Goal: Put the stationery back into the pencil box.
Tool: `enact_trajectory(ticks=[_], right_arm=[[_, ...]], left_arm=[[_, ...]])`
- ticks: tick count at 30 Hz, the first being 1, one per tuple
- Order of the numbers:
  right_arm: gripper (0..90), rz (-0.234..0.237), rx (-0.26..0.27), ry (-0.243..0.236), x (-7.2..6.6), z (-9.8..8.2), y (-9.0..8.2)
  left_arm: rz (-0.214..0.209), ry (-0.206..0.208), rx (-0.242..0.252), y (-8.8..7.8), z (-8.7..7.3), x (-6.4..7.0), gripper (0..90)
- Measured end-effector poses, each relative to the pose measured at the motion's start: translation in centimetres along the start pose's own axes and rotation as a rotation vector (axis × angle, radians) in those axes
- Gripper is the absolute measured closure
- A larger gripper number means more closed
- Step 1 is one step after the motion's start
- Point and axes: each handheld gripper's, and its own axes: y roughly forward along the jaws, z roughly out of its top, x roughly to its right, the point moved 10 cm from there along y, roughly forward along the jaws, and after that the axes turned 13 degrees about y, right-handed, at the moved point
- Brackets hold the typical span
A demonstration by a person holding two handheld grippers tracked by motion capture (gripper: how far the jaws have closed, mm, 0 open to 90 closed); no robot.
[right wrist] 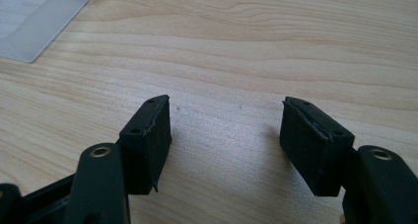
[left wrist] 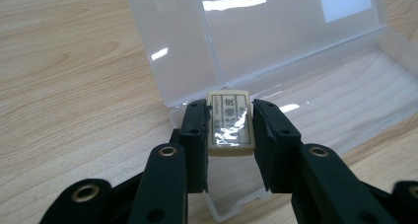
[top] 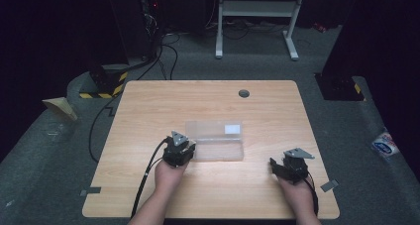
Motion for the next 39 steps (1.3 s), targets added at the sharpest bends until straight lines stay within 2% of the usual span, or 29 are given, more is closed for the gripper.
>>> enact_trajectory(ticks=[4, 8, 10, 24, 27, 32, 39], right_arm=[[36.1, 0.000, 0.000, 0.000, 0.0, 0.0, 0.0], [36.2, 0.000, -0.001, 0.002, 0.0, 0.0, 0.0], [36.2, 0.000, 0.000, 0.000, 0.0, 0.0, 0.0], [36.3, 0.005, 0.001, -0.006, 0.0, 0.0, 0.0], [36.3, 0.005, 0.002, -0.007, 0.0, 0.0, 0.0], [36.3, 0.004, 0.000, -0.002, -0.1, 0.0, 0.0], [36.3, 0.004, 0.001, 0.000, -0.1, 0.0, 0.0]], left_arm=[[0.002, 0.018, -0.019, 0.4, -0.2, 0.1, 67.8], [0.005, 0.012, -0.028, 0.7, -0.3, 0.0, 67.8], [0.004, -0.007, -0.021, 0.6, -0.3, -0.1, 67.7], [0.012, -0.006, -0.047, 1.2, -0.8, -0.1, 67.5], [0.021, -0.009, -0.030, 1.0, -0.5, -0.3, 63.4], [0.011, -0.023, -0.012, 0.7, -0.2, -0.4, 60.2], [-0.002, -0.017, 0.005, 0.3, 0.0, -0.5, 55.4]])
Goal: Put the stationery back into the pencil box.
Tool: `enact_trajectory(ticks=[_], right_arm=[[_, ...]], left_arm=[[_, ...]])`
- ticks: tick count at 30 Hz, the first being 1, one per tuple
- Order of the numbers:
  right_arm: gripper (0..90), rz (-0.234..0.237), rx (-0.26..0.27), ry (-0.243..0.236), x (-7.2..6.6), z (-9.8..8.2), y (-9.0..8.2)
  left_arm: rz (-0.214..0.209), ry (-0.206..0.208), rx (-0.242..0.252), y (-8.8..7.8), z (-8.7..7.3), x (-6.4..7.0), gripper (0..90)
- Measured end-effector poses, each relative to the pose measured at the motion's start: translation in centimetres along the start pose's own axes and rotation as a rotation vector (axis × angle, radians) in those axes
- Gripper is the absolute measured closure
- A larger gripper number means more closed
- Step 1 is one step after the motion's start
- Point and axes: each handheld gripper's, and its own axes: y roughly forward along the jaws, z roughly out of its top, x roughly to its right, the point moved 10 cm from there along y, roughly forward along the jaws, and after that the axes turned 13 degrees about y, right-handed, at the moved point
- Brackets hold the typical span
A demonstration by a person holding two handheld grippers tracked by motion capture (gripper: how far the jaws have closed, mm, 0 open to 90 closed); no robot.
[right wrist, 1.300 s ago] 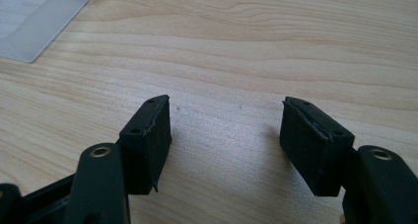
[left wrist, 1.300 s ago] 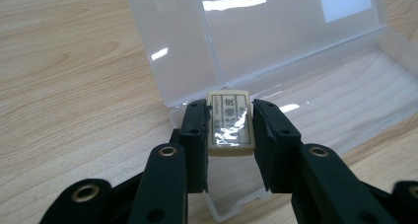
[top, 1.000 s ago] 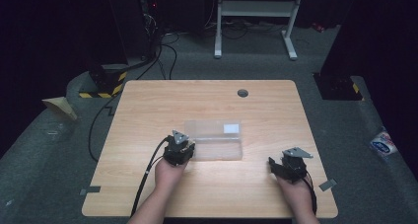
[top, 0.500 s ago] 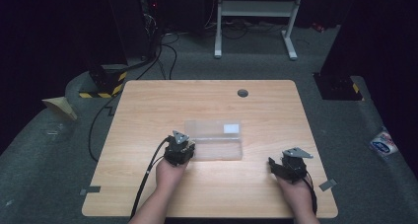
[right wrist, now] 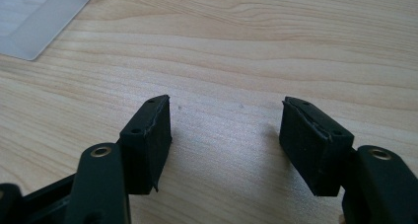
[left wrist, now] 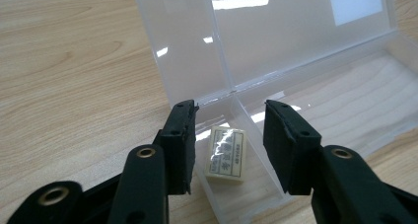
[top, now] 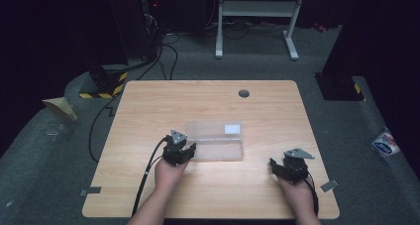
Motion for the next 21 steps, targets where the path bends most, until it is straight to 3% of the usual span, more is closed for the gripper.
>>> enact_trajectory(ticks=[12, 21], right_arm=[[36.3, 0.000, 0.000, 0.000, 0.0, 0.0, 0.0], [36.3, 0.000, 0.000, 0.001, 0.0, 0.0, 0.0]], left_arm=[[-0.024, -0.001, 0.027, -1.4, -0.1, -1.2, 47.8], [-0.018, -0.034, 0.030, -3.1, -1.9, -4.0, 45.5]])
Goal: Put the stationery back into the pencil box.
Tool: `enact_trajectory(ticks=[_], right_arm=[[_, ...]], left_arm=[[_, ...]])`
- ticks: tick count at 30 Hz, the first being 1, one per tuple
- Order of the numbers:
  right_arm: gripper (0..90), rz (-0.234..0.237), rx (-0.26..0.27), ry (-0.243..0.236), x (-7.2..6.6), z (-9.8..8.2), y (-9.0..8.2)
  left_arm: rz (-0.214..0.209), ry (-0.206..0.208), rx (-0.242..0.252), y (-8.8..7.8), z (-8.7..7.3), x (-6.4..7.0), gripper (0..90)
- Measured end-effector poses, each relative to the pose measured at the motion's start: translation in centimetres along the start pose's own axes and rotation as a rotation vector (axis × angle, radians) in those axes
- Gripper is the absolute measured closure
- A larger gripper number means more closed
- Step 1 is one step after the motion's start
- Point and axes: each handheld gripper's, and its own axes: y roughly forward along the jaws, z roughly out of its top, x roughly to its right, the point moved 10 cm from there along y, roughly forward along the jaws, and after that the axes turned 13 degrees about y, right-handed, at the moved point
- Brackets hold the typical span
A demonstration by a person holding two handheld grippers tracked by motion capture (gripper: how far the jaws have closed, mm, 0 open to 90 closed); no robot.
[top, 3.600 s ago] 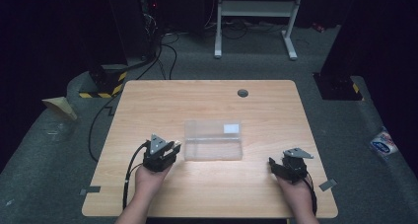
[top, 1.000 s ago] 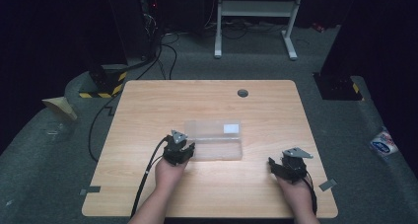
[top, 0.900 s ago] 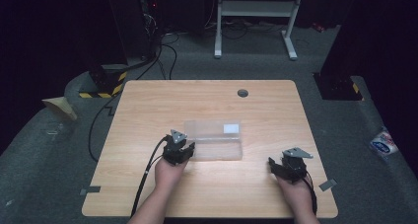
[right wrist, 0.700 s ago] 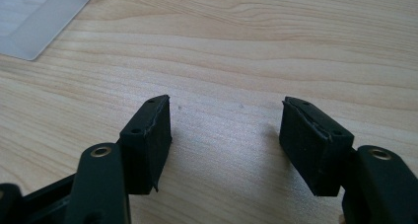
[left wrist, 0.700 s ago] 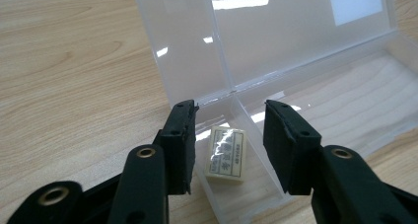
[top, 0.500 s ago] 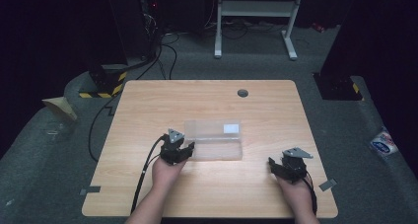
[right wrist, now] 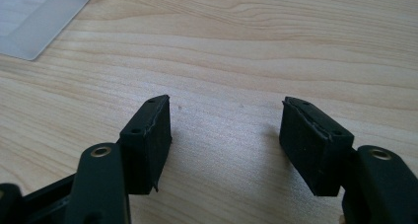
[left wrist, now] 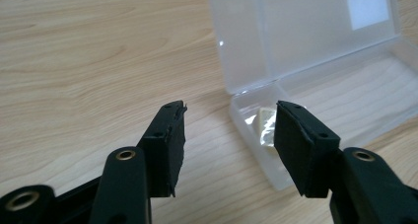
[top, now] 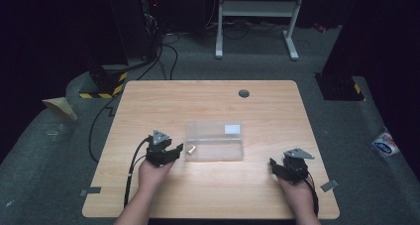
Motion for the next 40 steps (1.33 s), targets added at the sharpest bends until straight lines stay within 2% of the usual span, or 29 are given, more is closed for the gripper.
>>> enact_trajectory(ticks=[6, 8, 11, 14, 17, 18, 19, 20, 21, 26, 28, 29, 32, 35, 40], right_arm=[[36.3, 0.000, 0.000, 0.000, 0.0, 0.0, 0.0], [36.3, 0.000, 0.000, 0.000, 0.0, 0.0, 0.0], [36.3, 0.000, 0.000, 0.000, 0.0, 0.0, 0.0], [36.3, 0.000, 0.000, 0.000, 0.0, 0.0, 0.0], [36.3, 0.000, 0.000, 0.001, 0.0, 0.0, 0.0], [36.3, 0.000, 0.000, 0.001, 0.0, 0.0, 0.0], [36.3, 0.000, -0.001, 0.001, 0.0, 0.0, 0.0], [36.2, 0.000, -0.001, 0.001, 0.0, 0.0, 0.0], [36.3, 0.000, -0.001, 0.001, 0.0, 0.0, 0.0], [36.0, -0.001, 0.000, 0.001, 0.0, 0.0, 0.0], [36.0, -0.005, 0.002, 0.006, 0.0, 0.0, 0.0], [36.0, -0.006, 0.002, 0.007, 0.0, 0.0, 0.0], [36.0, -0.018, 0.003, 0.016, 0.2, 0.0, 0.0], [36.0, -0.024, 0.005, 0.023, 0.2, 0.0, 0.0], [36.0, -0.025, 0.006, 0.026, 0.2, 0.0, -0.1]], left_arm=[[0.023, -0.019, -0.018, -1.0, -2.2, -2.4, 39.6], [0.045, -0.008, -0.035, -1.4, -3.2, -3.3, 36.8], [0.039, -0.002, -0.065, -2.0, -4.8, -4.2, 30.4], [0.029, 0.017, -0.126, -2.5, -6.8, -4.8, 20.3], [0.051, 0.079, -0.175, -3.1, -8.6, -5.7, 14.3], [0.062, 0.098, -0.179, -3.3, -9.1, -6.0, 14.1], [0.065, 0.102, -0.152, -3.5, -9.3, -6.2, 12.6], [0.063, 0.092, -0.126, -3.6, -9.6, -6.3, 11.1], [0.048, 0.065, -0.117, -3.7, -9.9, -6.3, 10.7], [0.074, 0.044, -0.117, -3.9, -10.0, -6.0, 13.4], [0.078, 0.051, -0.117, -4.0, -9.9, -6.1, 13.5], [0.072, 0.036, -0.114, -3.9, -10.0, -6.0, 13.6], [0.057, 0.043, -0.106, -4.1, -10.0, -6.3, 14.4], [0.042, 0.025, -0.097, -4.1, -10.0, -6.3, 14.6], [0.060, 0.049, -0.109, -4.0, -9.9, -6.3, 14.7]])
